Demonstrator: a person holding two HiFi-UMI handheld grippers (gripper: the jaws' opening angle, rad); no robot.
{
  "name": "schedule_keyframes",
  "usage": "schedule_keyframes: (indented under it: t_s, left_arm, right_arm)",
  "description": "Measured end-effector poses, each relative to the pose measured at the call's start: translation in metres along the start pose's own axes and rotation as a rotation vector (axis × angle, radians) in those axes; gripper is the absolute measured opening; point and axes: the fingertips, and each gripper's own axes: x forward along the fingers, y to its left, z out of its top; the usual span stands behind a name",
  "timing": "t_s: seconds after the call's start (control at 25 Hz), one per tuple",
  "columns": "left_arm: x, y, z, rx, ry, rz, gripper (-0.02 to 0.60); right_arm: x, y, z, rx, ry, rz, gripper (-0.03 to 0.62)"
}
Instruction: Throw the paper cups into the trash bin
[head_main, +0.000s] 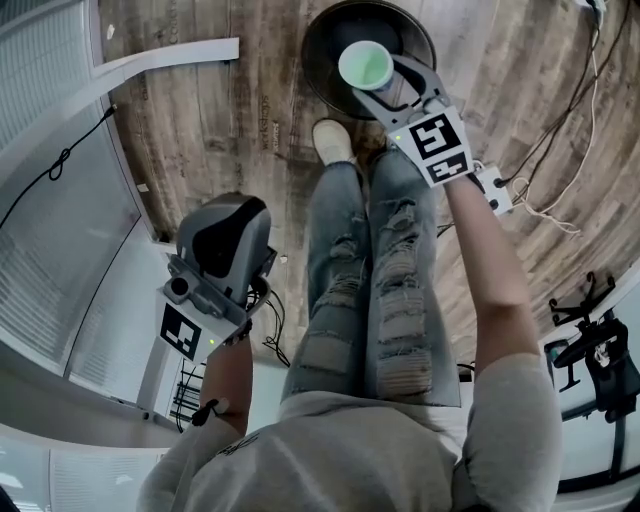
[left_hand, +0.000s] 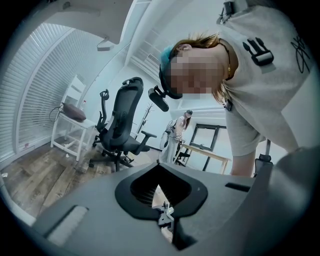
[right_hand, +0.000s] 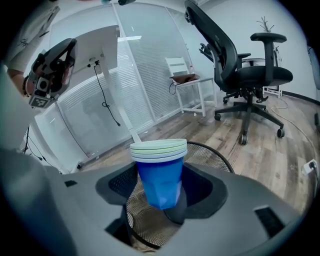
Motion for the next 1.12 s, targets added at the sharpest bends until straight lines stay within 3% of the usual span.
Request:
schedule_keyframes:
  t_s: [0.48, 1.12]
  left_arm:
    - [-0.004, 0.004, -0.013, 0.001, 0.022, 0.013, 0.003]
    - [-0.009, 0.005, -0.01, 0.007, 0.011, 0.026, 0.003]
  right_arm:
    - [0.02, -0.011, -0.026, 0.006, 0.044, -0.013, 0.282]
    - [0.026, -0.02, -0.024, 0.069, 0.05, -0.062, 0.282]
